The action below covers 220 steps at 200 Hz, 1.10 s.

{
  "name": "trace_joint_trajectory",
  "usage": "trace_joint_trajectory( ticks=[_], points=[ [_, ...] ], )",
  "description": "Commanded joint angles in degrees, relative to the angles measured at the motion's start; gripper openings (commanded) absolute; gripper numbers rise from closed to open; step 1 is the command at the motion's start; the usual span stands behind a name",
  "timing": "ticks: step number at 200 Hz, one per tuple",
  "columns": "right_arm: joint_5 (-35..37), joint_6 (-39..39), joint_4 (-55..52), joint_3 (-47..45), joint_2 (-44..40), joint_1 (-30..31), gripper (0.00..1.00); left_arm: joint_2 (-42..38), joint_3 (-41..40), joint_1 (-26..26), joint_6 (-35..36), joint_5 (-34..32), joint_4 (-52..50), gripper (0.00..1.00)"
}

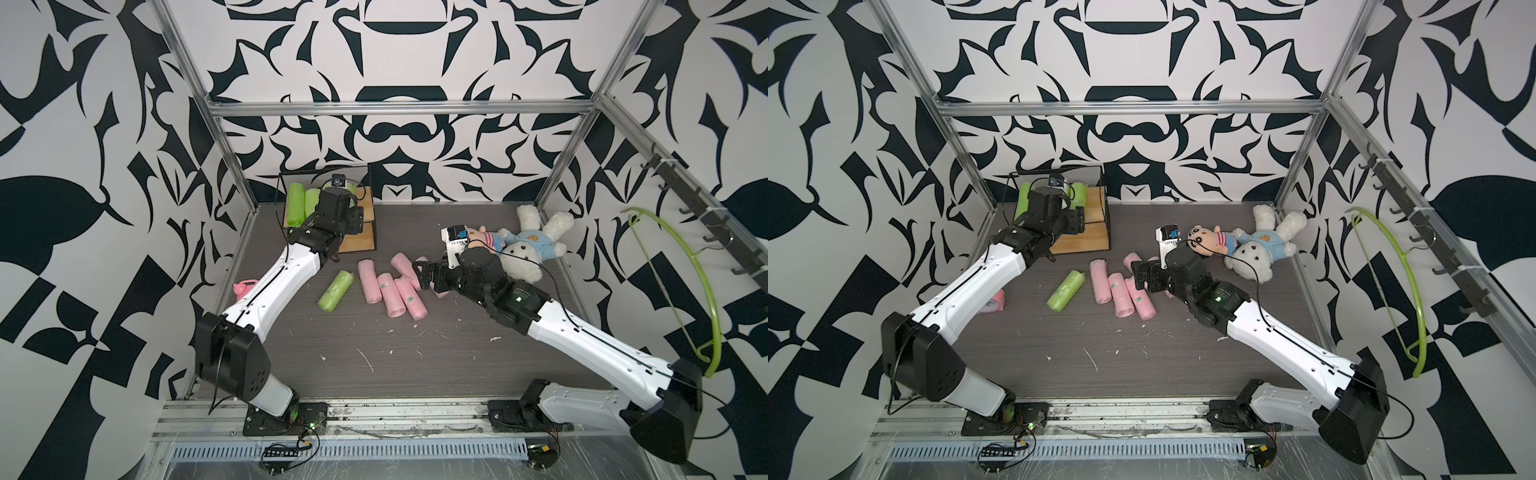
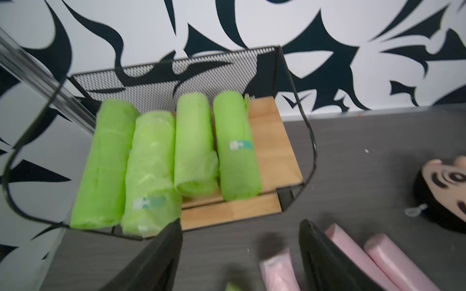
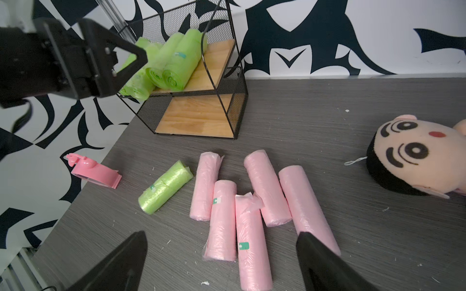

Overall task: Sort the rolls of trash bags by color and place them on the shelf
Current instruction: Place the roll of trash bags on the shelf, then pick up the roll of trash bags from the center of the board.

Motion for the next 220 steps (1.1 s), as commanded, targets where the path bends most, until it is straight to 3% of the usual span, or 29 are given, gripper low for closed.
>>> trace_joint_trajectory(
  ticks=[1, 41, 75, 95, 110, 182, 220],
  points=[
    [-1.37, -1.83, -1.82, -0.29, 0.37, 0.22, 0.98, -6.03, -7.59, 0.32, -3.62, 9.69, -4.45, 0.8],
    [-2.94, -1.82, -2.48, -3.17, 0.35, 0.2, 0.98, -14.57, -23.69, 1.05, -6.46, 12.42, -5.38, 0.81],
    [-6.34, -1.67, -2.53, -3.41, 2.82, 0.21, 0.98, -15.05, -31.59, 4.51, -7.78, 13.14, -5.52, 0.84],
    [-7.31, -1.23, -1.58, -3.93, 3.17, 0.23, 0.98, -13.75, -34.55, 8.37, -9.26, 17.88, -1.65, 0.84],
    [-8.0, -0.7, -0.72, -4.43, 3.12, 0.19, 0.98, -12.25, -33.98, 10.65, -9.97, 22.45, -0.76, 0.89],
    [-9.31, 1.84, 0.92, -7.14, 0.72, 0.31, 0.98, 2.67, -30.7, 11.74, -11.73, 23.88, 1.98, 0.92],
    [-8.97, 2.98, 0.9, -8.81, -0.6, 0.35, 0.98, -0.81, -35.06, 9.05, -15.0, 22.08, 4.07, 0.89]
  ],
)
